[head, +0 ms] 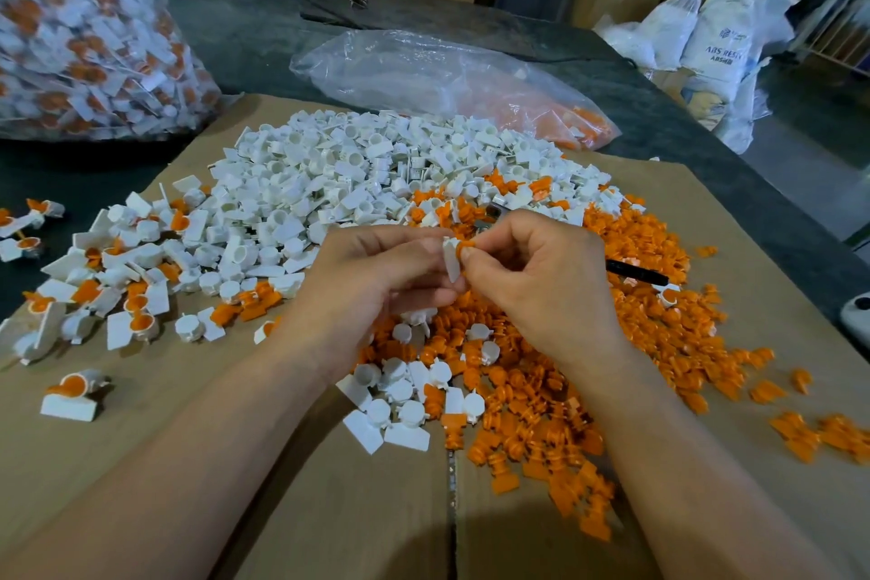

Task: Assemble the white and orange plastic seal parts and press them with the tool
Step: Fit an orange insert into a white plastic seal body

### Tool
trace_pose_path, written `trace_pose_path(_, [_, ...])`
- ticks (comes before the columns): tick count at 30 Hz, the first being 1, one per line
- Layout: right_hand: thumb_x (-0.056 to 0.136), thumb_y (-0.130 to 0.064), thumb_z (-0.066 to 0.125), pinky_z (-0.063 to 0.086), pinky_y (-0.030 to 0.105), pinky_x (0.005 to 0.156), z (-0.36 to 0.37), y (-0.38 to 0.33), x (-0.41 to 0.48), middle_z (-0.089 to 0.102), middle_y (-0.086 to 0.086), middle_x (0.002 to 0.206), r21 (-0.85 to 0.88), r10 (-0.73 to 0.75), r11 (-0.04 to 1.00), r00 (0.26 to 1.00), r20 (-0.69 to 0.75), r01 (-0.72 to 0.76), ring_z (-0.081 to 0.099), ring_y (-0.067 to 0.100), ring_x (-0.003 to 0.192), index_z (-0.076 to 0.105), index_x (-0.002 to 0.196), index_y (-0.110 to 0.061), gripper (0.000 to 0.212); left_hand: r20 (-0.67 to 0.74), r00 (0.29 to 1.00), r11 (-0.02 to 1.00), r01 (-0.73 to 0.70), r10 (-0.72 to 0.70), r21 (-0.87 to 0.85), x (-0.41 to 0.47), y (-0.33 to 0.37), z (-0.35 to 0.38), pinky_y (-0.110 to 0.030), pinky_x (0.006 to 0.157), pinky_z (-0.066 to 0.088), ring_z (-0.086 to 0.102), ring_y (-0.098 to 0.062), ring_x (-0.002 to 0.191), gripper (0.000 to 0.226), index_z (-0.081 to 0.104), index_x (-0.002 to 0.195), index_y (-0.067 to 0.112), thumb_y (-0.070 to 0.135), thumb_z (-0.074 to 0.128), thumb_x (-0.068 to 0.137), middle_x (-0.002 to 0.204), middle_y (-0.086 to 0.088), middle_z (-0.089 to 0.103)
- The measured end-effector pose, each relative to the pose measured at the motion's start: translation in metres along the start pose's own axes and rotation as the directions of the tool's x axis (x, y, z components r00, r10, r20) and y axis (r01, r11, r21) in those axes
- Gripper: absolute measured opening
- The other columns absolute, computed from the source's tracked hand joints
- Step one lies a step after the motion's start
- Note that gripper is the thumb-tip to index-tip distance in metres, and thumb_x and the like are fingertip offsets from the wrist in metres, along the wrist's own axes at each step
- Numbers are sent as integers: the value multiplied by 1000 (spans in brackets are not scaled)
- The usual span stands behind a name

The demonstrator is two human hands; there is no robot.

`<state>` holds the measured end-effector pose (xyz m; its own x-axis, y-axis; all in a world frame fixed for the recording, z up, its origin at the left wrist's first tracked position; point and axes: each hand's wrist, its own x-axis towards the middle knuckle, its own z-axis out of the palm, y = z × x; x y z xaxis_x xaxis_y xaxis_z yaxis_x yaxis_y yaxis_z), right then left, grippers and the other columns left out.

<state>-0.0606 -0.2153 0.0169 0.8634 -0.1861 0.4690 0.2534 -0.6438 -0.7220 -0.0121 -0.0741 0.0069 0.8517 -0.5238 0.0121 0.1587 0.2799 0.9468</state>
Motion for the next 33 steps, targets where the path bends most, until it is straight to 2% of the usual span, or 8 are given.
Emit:
trace_pose_path(3, [77, -9, 69, 44, 10, 49, 0, 3, 0, 61, -14, 60, -14, 5, 1000, 1000, -1, -5, 58, 2, 55, 64, 67, -23, 18, 12, 1000, 997, -23, 22, 72, -2, -1, 1, -21, 63, 56, 71, -19, 71, 26, 72, 88, 11, 13, 68, 62, 76, -12, 73])
trace_pose_path(6, [79, -10, 69, 49, 14, 53, 3, 4, -1, 62, -15, 63, 9, -2, 1000, 999, 43, 2, 61, 2, 59, 68, 74, -16, 7, -67, 995, 977, -56, 71, 205, 0, -3, 0, -20, 61, 56, 68, -15, 64, 20, 69, 96, 8, 2, 64, 77, 71, -8, 72])
trace_pose_path(10, [77, -8, 71, 44, 6, 56, 5, 4, -1, 60, -20, 61, 68, -46, 997, 994, 99, 40, 60, -8, 60, 69, 80, -12, 5, -113, 987, 956, -80, 116, 283, 1, -2, -2, -19, 53, 53, 63, -12, 53, 20, 70, 88, 14, -2, 60, 84, 63, -9, 70])
trace_pose_path(14, [76, -10, 72, 44, 6, 57, 5, 3, -2, 60, -20, 60, 93, -115, 990, 991, 72, 108, 60, -8, 62, 65, 77, -23, 15, -81, 991, 959, -77, 103, 273, 0, -1, -2, -20, 49, 52, 60, -15, 50, 19, 73, 79, 12, 0, 59, 85, 60, -10, 67])
trace_pose_path(17, [72, -14, 74, 48, 10, 63, 4, 2, -1, 61, -18, 73, 122, -150, 982, 987, 60, 142, 62, -2, 68, 61, 90, -34, 30, -84, 992, 970, -76, 97, 231, 1, 0, -3, -23, 49, 51, 60, -20, 51, 23, 74, 70, 12, 0, 60, 84, 61, -13, 67])
trace_pose_path(21, [72, -11, 72, 47, 11, 73, 4, 4, 1, 56, -16, 93, 38, -235, 972, 970, 66, 233, 57, -1, 84, 58, 109, -23, 42, -90, 993, 982, -62, 79, 177, 1, 2, -3, -22, 47, 51, 61, -21, 50, 23, 73, 70, 12, -2, 60, 83, 59, -13, 66])
trace_pose_path(25, [73, -12, 70, 48, 14, 77, 3, 6, 2, 57, -16, 93, 26, -235, 972, 970, 64, 234, 57, 0, 87, 63, 104, -19, 32, -74, 995, 985, -50, 62, 163, 0, 3, -2, -20, 45, 50, 63, -17, 49, 16, 65, 82, 10, -5, 59, 83, 56, -11, 66])
trace_pose_path(33, [70, -8, 74, 50, 17, 78, 4, 10, 2, 62, -3, 89, -18, -278, 960, 959, 59, 279, 60, 8, 87, 70, 97, -6, 28, -66, 997, 979, -12, 26, 205, -1, 4, -4, -22, 50, 55, 65, -17, 52, 17, 61, 69, 8, -5, 64, 78, 54, -8, 65])
